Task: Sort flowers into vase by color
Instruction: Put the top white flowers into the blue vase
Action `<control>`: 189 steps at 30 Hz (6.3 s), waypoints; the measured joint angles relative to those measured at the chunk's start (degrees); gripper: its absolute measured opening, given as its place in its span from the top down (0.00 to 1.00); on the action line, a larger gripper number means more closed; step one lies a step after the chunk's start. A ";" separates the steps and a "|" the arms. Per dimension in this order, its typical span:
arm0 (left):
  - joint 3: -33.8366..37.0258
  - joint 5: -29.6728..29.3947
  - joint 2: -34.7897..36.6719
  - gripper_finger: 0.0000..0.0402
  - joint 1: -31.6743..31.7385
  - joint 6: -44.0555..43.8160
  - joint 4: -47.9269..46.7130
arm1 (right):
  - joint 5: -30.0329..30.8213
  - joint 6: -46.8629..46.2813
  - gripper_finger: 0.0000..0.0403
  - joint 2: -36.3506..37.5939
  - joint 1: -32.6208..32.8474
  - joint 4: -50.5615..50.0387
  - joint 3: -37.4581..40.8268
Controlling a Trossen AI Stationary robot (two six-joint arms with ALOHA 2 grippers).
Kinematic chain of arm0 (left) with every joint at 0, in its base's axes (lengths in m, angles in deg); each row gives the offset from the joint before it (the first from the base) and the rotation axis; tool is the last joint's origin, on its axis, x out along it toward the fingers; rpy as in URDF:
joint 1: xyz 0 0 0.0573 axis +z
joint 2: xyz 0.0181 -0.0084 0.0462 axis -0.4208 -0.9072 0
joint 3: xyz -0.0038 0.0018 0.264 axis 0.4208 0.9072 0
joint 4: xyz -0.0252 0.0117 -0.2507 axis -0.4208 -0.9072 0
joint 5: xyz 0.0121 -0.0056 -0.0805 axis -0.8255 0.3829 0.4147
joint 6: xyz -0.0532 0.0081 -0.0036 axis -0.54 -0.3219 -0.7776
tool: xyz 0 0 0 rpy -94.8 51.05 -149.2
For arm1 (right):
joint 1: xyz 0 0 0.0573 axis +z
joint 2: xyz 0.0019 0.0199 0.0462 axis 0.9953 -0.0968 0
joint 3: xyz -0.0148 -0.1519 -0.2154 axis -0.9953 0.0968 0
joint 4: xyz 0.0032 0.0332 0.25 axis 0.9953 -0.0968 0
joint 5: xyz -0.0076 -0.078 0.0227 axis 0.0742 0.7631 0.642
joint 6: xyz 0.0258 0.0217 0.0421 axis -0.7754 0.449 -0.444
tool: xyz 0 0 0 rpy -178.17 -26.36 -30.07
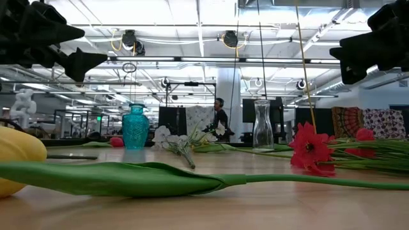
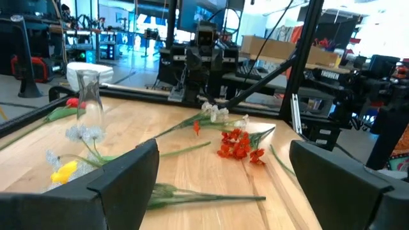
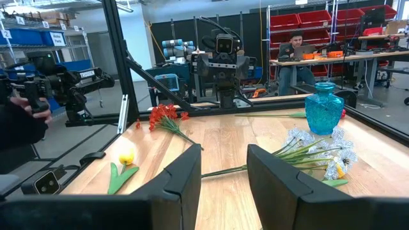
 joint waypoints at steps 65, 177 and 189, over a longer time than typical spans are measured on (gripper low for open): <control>-67.53 -25.61 -101.29 0.24 -0.02 -57.13 -30.71 | 0.01 -0.01 0.71 -0.01 0.00 0.00 0.00; -25.13 23.53 -60.04 0.98 55.14 5.92 50.88 | 0.01 0.01 0.71 -0.16 0.02 0.02 0.00; -23.70 25.61 -63.55 0.98 58.07 7.60 51.63 | 0.03 -0.01 0.71 -0.15 0.02 0.02 0.00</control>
